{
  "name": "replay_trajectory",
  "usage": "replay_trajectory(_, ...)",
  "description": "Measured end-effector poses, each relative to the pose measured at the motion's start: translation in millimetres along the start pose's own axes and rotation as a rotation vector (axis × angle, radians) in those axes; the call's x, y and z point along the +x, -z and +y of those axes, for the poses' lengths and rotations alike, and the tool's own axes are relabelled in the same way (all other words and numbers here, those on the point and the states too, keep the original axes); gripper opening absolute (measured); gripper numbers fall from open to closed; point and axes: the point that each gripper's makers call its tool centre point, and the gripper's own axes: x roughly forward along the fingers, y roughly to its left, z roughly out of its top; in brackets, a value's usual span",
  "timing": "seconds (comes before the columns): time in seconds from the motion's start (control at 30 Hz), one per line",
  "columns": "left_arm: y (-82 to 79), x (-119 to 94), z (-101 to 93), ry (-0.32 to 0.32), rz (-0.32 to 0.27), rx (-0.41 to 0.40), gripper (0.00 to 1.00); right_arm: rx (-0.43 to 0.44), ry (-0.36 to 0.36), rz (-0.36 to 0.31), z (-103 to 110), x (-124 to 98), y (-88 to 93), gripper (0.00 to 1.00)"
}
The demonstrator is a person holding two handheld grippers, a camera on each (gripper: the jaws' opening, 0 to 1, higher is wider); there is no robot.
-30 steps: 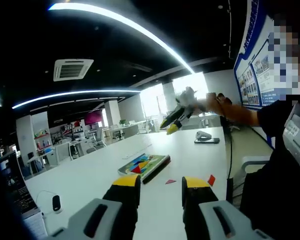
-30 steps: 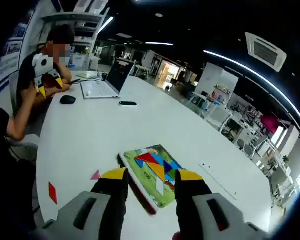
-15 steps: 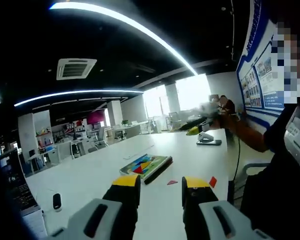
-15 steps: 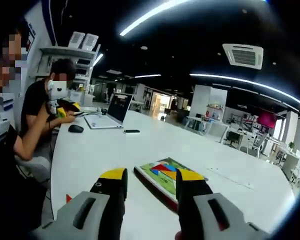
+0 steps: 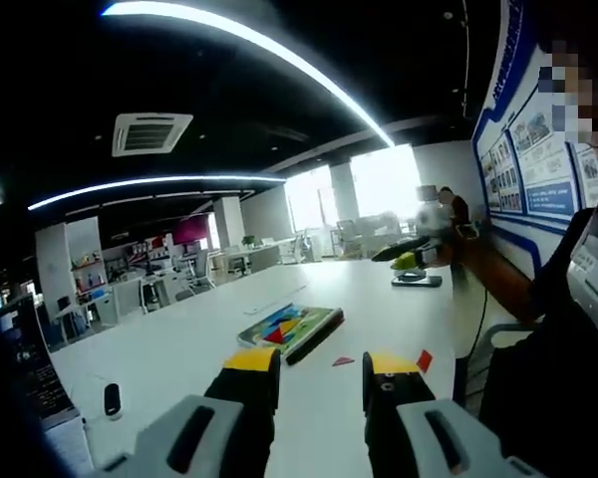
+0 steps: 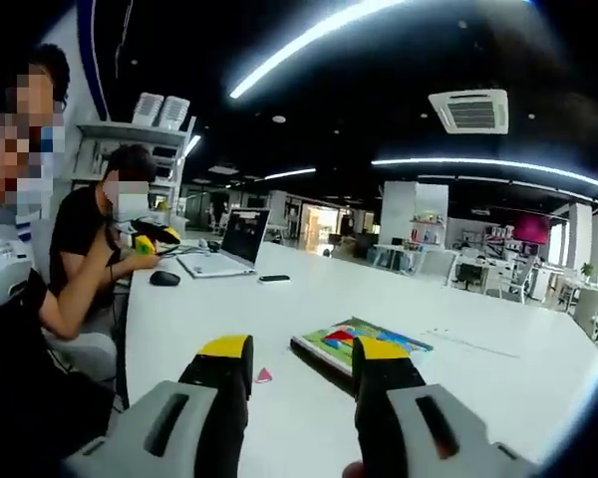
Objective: Pick up the tangram pieces one by one and place each piece onto its matching region on the pattern sheet, fitting the shapes together until the outline on the sheet is completely filled by the tangram pieces
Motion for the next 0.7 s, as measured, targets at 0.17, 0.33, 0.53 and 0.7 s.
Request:
replay_trajectory(0.17, -3.3, 1.8, -0.5, 0.004, -0.006, 0.009, 0.35, -0.003, -0.013, -0.024, 8.9, 3.7, -8.8, 0.43)
replay_trajectory(0.33, -3.7, 1.5, -1.0, 0.006, -0.005, 0.013, 0.35, 0.002, -0.015, -0.029, 7.5, 3.7, -11.3, 0.44)
replay_trajectory(0.53, -4.2, -0.2, -0.2, 0.000, -0.008, 0.012, 0.35, 0.002, -0.008, -0.034, 4.1, -0.8, -13.0, 0.44)
replay_trajectory(0.7, -4.3, 0.5, -2.4, 0.002, -0.006, 0.015, 0.35, 0.006, -0.007, -0.028, 3.4, -1.2, -11.2, 0.44)
